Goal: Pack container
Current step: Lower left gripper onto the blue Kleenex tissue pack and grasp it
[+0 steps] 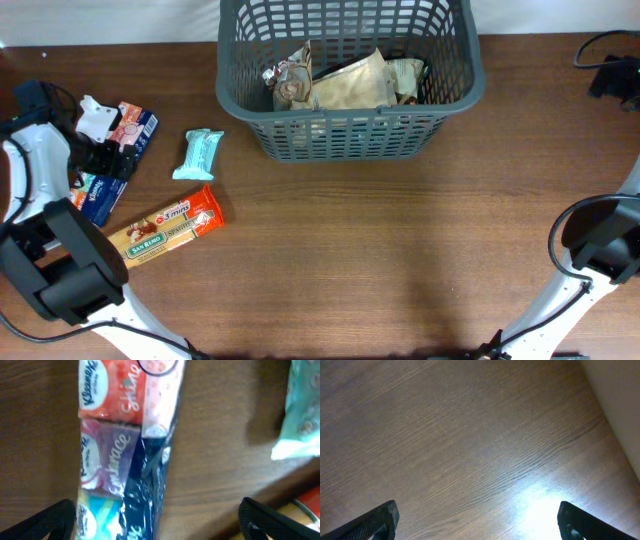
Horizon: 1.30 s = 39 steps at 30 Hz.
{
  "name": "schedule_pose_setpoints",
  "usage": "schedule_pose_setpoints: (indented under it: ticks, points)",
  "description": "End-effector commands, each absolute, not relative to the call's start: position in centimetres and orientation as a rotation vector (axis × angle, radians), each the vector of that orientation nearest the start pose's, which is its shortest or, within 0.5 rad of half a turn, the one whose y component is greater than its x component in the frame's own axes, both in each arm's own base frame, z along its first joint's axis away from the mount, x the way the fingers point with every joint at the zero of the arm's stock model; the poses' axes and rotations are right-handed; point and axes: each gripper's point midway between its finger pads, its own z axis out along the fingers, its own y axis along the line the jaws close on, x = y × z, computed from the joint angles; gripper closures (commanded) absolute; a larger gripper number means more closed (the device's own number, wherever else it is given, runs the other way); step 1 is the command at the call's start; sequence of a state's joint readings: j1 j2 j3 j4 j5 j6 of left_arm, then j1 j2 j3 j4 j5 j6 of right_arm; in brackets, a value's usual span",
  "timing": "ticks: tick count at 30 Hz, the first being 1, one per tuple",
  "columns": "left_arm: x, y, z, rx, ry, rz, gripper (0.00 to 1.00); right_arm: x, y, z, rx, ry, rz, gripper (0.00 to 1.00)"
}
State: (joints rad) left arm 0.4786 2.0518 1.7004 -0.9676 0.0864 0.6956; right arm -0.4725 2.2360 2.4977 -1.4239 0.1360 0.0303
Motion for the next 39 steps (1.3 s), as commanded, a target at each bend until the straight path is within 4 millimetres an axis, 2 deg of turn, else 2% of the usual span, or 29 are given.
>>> schedule_pose_setpoints:
  ticks: [1, 4, 11, 17, 23, 31, 39]
  points:
    - [40.9, 20.2, 9.3, 0.413, 2.862, 0.142, 0.01, 43.6, -24.8, 22.0, 0.737, 2.65, -0.304, 0.01]
    - [40.3, 21.3, 9.3, 0.403, 2.898, 0.218, 0.01, 43.6, -24.8, 22.0, 0.737, 2.65, -0.304, 0.01]
    - [39.1, 23.5, 9.0, 0.325, 2.912, 0.209, 0.01, 43.6, -24.8, 22.0, 0.737, 2.65, -0.304, 0.01]
    - [38.3, 24.7, 9.0, 0.243, 2.866, 0.093, 0.01, 43.6, -24.8, 22.0, 0.737, 2.65, -0.304, 0.01]
    - [38.3, 24.4, 8.3, 0.243, 2.868, 0.049, 0.01, 43.6, -24.8, 22.0, 0.737, 2.65, -0.304, 0.01]
    - [38.5, 23.4, 5.0, 0.26, 2.918, -0.047, 0.01, 43.6, -24.8, 22.0, 0.737, 2.65, -0.304, 0.01]
    - [38.5, 23.4, 3.3, 0.259, 2.938, -0.069, 0.01, 43.6, -24.8, 22.0, 0.737, 2.65, -0.304, 0.01]
